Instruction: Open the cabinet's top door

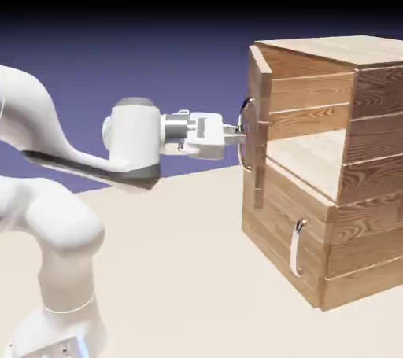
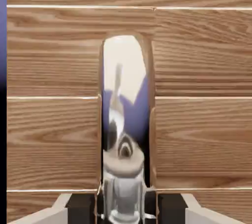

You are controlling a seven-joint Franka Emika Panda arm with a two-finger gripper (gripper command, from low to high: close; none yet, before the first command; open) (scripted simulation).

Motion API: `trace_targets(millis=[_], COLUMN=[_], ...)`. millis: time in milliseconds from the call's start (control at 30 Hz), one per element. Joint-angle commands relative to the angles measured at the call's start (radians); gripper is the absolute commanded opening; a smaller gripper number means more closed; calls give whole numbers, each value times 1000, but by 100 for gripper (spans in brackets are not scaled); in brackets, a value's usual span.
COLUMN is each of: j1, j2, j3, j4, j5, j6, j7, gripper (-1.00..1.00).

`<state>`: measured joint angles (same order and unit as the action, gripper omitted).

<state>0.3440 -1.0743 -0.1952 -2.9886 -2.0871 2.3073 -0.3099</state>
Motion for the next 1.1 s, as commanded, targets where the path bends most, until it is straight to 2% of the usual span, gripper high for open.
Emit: trace_targets(millis=[0, 300, 533, 767, 1067], j1=[2, 71, 130, 97, -105], j2=[-12, -59, 24, 221, 533], j3=[29, 303, 546, 799, 1107], j4=[-10, -49, 10, 180, 502], j5=[44, 435, 739, 1010, 1215], j6=[-20, -248, -477, -742, -1098], j7=[-13, -96, -96, -43, 73], gripper=[-100, -100, -100, -100, -100])
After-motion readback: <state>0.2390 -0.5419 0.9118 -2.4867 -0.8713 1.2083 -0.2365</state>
